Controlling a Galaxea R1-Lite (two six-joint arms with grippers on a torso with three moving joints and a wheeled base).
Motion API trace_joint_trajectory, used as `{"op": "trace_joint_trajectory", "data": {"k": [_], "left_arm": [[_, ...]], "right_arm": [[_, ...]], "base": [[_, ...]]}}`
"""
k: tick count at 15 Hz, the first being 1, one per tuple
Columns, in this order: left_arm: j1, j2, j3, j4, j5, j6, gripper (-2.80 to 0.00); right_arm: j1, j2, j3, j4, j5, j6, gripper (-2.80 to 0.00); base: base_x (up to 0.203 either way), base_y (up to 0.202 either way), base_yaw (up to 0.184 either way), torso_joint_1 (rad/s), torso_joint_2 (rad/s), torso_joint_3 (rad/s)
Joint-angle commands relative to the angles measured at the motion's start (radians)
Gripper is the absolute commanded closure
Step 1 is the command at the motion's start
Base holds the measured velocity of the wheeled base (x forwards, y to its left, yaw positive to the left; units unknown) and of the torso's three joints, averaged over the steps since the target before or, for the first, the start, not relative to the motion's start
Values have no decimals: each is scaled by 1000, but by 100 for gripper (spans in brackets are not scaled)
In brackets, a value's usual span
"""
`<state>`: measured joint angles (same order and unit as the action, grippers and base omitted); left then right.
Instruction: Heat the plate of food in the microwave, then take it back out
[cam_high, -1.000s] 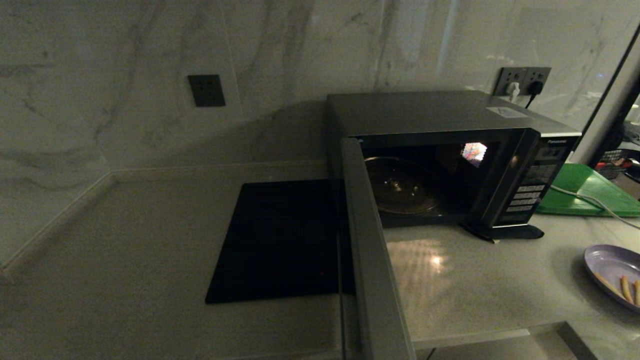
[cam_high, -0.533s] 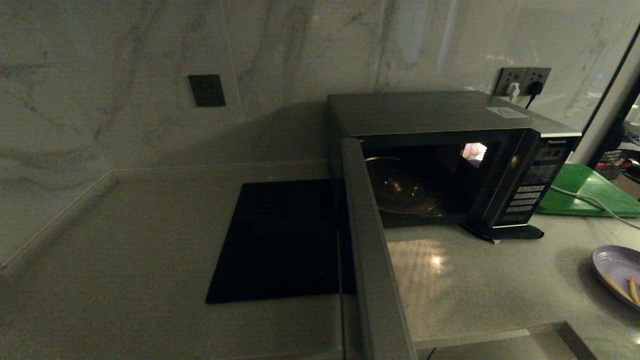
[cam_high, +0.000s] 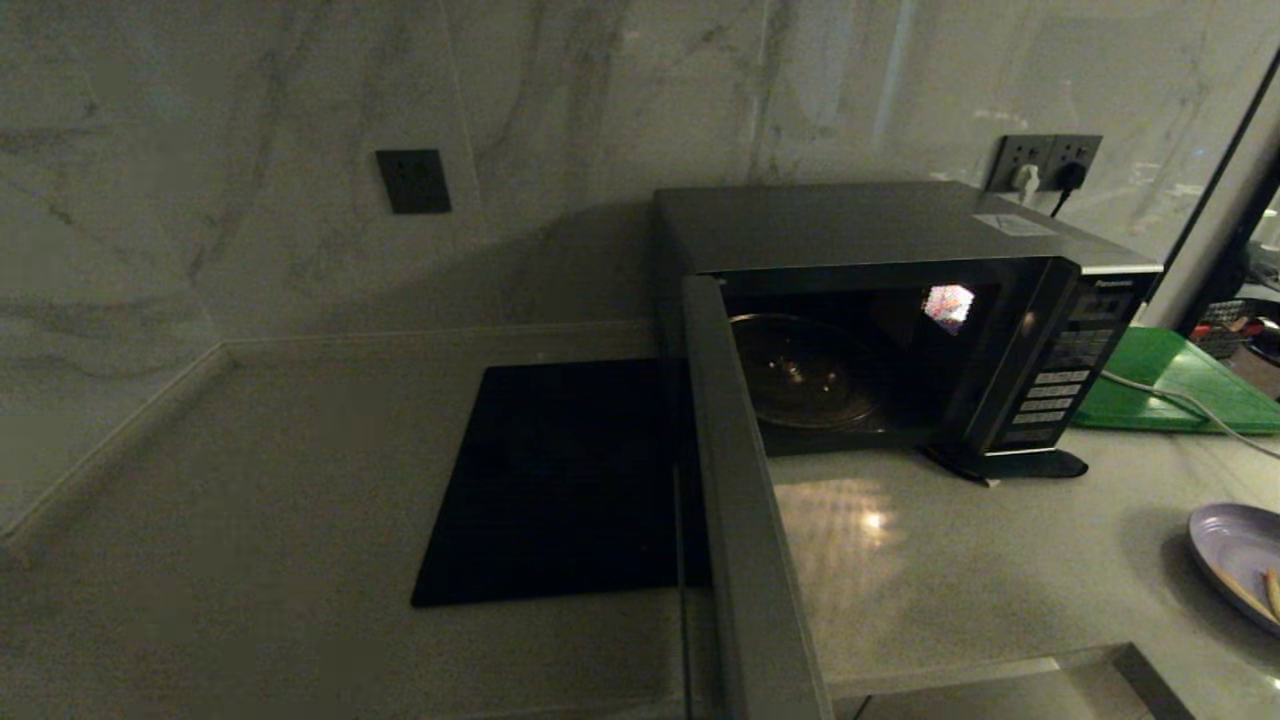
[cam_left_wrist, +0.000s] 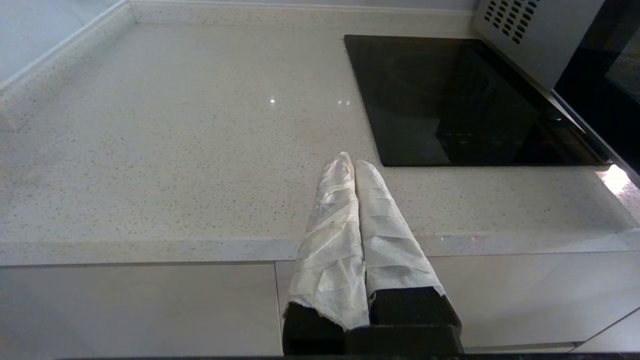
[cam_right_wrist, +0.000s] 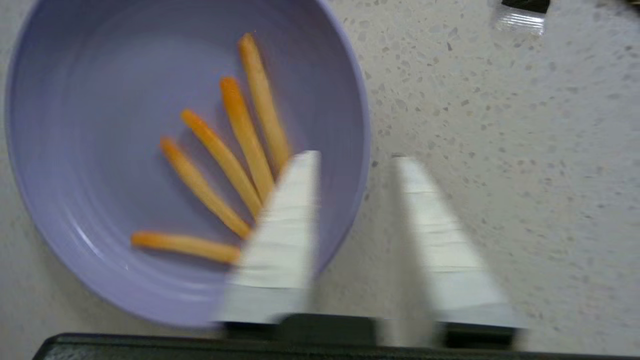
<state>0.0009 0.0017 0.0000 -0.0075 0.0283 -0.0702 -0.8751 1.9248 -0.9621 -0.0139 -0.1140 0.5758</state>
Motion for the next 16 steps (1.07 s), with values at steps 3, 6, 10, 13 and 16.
{"op": "trace_joint_trajectory", "data": {"k": [3, 6, 10, 13, 16], "left_arm": [[1, 0, 0, 0, 0, 0, 0], [1, 0, 0, 0, 1, 0, 0], [1, 0, 0, 0, -1, 0, 0], [1, 0, 0, 0, 0, 0, 0], [1, 0, 0, 0, 0, 0, 0]], "right_arm": [[-5, -45, 12, 5, 0, 2, -280], [1, -189, 8, 11, 71, -31, -280], [228, -456, -46, 184, 112, -121, -280], [567, -578, -137, 238, -28, -193, 0], [911, -663, -279, 303, -143, -293, 0]], "base": [[0, 0, 0, 0, 0, 0], [0, 0, 0, 0, 0, 0], [0, 0, 0, 0, 0, 0], [0, 0, 0, 0, 0, 0], [0, 0, 0, 0, 0, 0]]}}
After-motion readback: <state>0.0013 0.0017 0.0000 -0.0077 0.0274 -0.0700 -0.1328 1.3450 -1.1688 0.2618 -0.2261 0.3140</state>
